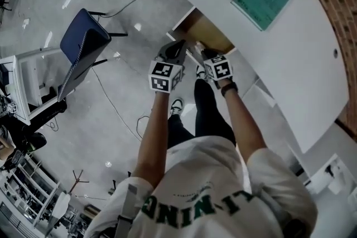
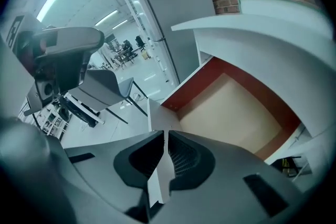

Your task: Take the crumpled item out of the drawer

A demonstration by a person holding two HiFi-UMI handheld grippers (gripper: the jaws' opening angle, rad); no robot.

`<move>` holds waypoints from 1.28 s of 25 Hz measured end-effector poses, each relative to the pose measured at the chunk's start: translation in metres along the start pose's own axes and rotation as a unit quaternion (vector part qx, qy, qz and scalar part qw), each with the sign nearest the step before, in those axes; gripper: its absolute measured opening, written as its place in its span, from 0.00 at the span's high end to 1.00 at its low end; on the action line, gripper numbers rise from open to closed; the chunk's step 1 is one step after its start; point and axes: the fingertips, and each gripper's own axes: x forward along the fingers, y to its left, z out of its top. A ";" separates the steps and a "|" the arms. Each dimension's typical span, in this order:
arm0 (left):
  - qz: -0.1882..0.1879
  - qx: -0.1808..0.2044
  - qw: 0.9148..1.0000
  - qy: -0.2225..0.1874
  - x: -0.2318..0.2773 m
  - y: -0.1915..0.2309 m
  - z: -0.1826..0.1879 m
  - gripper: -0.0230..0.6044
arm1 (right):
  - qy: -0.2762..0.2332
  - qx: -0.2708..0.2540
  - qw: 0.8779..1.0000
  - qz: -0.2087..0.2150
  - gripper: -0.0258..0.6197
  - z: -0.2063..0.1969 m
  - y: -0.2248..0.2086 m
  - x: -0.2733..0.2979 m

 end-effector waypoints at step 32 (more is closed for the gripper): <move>0.019 -0.056 0.998 0.003 0.031 0.053 -0.072 0.97 | 0.088 -0.071 0.993 0.040 0.93 -0.018 0.003 0.094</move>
